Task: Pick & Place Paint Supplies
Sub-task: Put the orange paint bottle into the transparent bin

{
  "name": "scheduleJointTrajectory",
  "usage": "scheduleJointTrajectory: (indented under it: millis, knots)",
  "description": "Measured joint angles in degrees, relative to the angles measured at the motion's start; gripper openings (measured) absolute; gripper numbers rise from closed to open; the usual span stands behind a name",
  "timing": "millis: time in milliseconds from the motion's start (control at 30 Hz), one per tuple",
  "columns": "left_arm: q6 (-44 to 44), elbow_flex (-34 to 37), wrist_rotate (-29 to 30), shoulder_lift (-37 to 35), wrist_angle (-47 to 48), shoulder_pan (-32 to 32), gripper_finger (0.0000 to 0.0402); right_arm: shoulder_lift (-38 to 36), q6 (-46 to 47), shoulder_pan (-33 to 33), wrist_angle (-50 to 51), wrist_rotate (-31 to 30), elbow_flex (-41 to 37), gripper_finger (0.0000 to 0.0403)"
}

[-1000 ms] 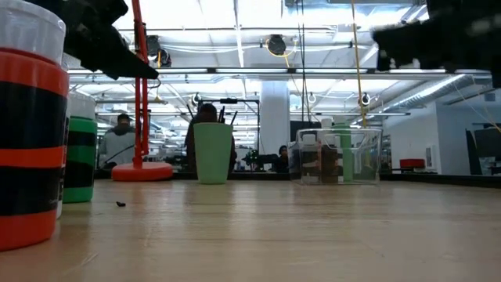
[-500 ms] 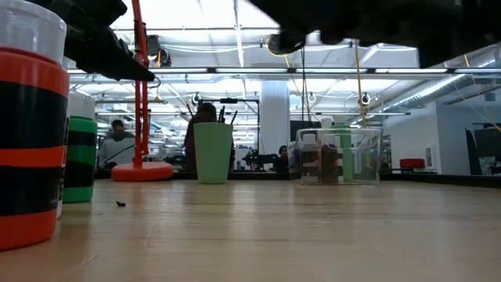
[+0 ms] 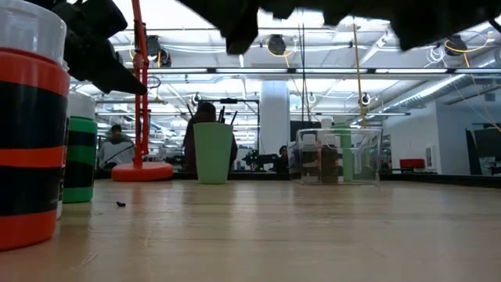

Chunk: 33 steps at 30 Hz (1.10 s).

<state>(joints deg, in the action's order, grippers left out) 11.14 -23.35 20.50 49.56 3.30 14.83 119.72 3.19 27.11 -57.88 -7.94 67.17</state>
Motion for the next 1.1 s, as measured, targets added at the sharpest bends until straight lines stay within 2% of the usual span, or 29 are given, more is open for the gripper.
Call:
scheduleJointTrajectory:
  millis: [167,267,600,800,933,1100]
  knots:
    - [3.44,0.0,0.11,0.02,-0.03,1.56,0.0024,2.26,-1.96,3.8,9.38,-11.27,7.2,0.027]
    - [4.44,0.0,0.4,0.04,-0.05,2.35,0.0024,4.76,-1.27,4.39,12.33,-14.57,10.5,0.0285]
    - [5.57,0.0,0.57,0.04,-0.03,4.04,0.0024,7.03,3.27,4.03,9.72,-14.56,11.96,0.0293]
    - [5.57,0.0,0.56,0.04,-0.03,4.48,0.0024,7.04,4.56,3.34,13.57,-14.16,11.99,0.0293]
    - [5.59,0.0,0.65,0.04,-0.05,4.48,0.0024,7.08,4.74,2.67,13.99,-10.58,11.99,0.0293]
    - [5.54,0.0,2.48,0.04,-0.05,4.48,0.0024,9.45,3.22,2.26,11.4,-9.75,12.03,0.0293]
